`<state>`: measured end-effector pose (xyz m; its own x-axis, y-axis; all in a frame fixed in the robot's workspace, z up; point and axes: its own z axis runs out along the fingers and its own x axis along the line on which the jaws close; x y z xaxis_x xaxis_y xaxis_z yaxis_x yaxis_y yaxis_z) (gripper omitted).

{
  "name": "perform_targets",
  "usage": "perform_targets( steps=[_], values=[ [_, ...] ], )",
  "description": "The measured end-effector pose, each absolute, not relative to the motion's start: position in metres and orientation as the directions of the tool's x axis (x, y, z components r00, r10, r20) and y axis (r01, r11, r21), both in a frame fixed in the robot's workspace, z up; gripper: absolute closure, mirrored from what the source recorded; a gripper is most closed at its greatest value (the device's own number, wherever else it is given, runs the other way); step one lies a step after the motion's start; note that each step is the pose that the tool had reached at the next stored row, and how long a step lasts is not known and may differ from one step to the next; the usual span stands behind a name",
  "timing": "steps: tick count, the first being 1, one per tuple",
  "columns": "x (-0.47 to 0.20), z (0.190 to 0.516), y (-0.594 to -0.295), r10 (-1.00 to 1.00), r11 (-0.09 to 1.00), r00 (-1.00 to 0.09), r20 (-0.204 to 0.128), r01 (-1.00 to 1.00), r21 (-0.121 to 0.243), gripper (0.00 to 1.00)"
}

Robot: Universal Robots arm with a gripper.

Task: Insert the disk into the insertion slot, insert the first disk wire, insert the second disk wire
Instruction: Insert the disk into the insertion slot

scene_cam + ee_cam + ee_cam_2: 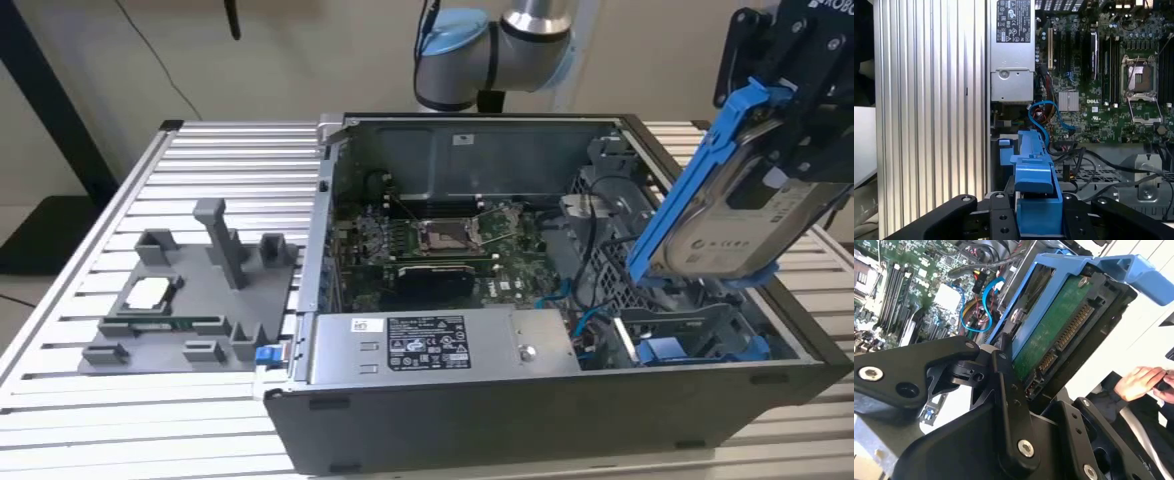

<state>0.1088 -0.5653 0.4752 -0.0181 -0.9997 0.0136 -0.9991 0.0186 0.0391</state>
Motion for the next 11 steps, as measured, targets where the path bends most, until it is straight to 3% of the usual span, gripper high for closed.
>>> perform_targets(
  steps=[11],
  values=[
    [0.1088, 0.4679, -0.5653, -1.0, 0.019, -0.018, 0.014, -0.999, 0.039, 0.67]
  ],
)
